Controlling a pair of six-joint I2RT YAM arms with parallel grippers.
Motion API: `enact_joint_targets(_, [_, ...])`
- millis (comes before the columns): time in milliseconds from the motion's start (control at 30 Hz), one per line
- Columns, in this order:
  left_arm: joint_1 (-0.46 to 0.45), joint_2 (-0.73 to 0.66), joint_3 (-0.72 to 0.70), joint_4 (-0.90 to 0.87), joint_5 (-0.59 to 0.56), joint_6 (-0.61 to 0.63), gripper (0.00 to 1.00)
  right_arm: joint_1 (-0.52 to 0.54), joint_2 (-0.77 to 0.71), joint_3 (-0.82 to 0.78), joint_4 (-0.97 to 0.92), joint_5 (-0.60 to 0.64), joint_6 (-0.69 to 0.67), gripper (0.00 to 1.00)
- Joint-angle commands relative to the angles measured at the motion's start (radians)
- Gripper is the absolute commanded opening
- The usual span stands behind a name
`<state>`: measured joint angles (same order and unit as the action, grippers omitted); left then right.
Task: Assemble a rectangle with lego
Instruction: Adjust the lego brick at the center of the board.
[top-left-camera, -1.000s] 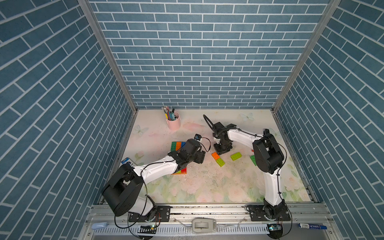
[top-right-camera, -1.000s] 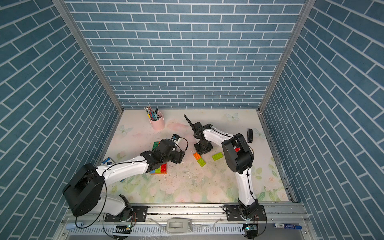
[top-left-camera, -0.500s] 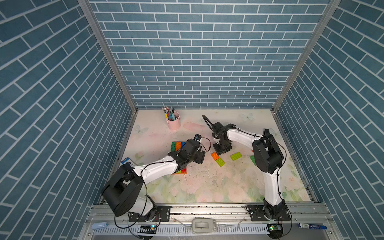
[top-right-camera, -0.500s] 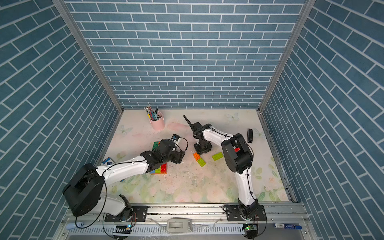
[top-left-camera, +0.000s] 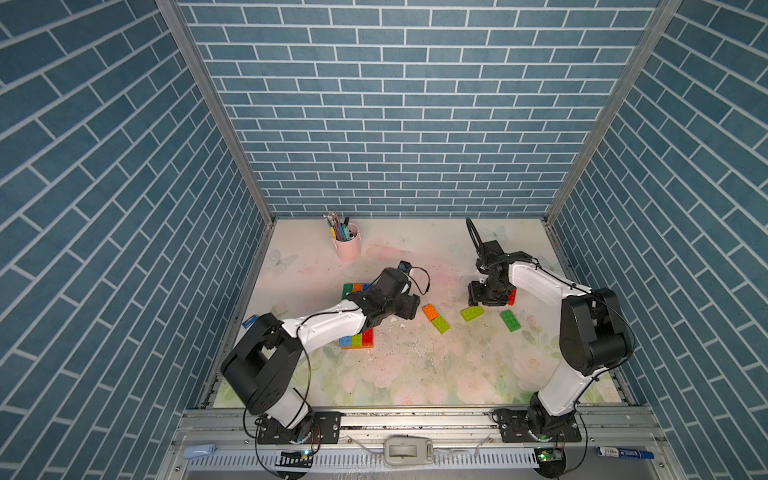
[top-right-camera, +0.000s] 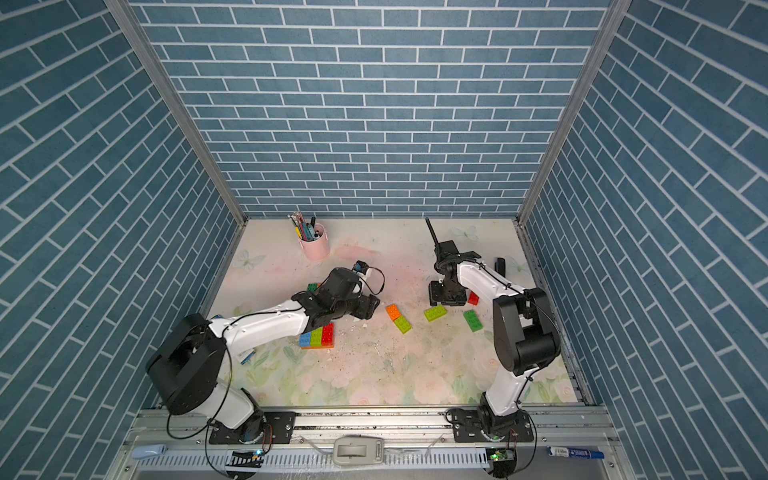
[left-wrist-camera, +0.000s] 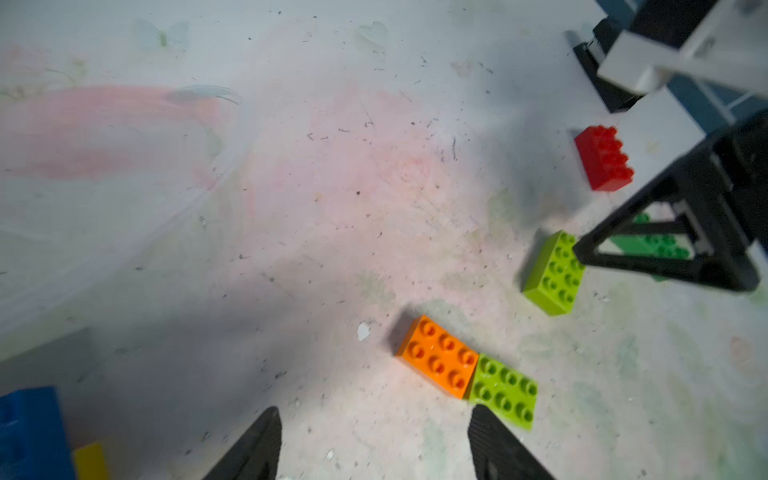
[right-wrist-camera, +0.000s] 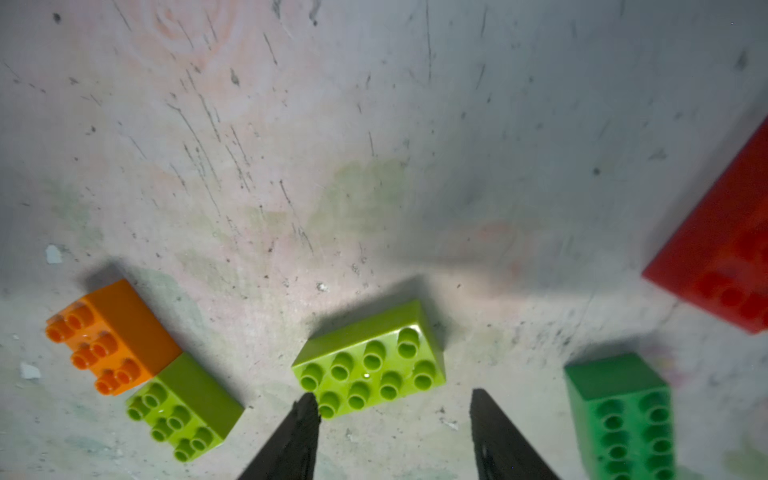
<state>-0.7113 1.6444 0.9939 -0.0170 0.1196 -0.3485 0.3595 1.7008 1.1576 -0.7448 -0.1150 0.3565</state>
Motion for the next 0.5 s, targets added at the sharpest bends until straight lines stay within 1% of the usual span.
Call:
enact_joint_targets(0, [0.042, 0.083, 0.049, 0.015, 0.199, -0.101, 0.77, 0.023, -0.134, -0.088, 0.062, -0.062, 0.148, 0.50])
enact_joint_targets(100, [0.041, 0.156, 0.081, 0.044, 0.269, -0.134, 0.79, 0.049, -0.229, -0.182, 0.085, -0.046, 0.219, 0.45])
enact_joint_targets(200, [0.040, 0.207, 0.092, 0.088, 0.310, -0.162, 0.79, 0.059, -0.279, -0.233, 0.082, -0.022, 0.246, 0.43])
enact_joint_targets(300, [0.041, 0.239, 0.107, 0.112, 0.324, -0.169, 0.80, 0.059, -0.274, -0.243, 0.061, -0.006, 0.231, 0.42])
enact_joint_targets(467, [0.031, 0.284, 0.126, 0.125, 0.355, -0.179, 0.78, 0.070, -0.282, -0.274, 0.061, -0.059, 0.240, 0.37])
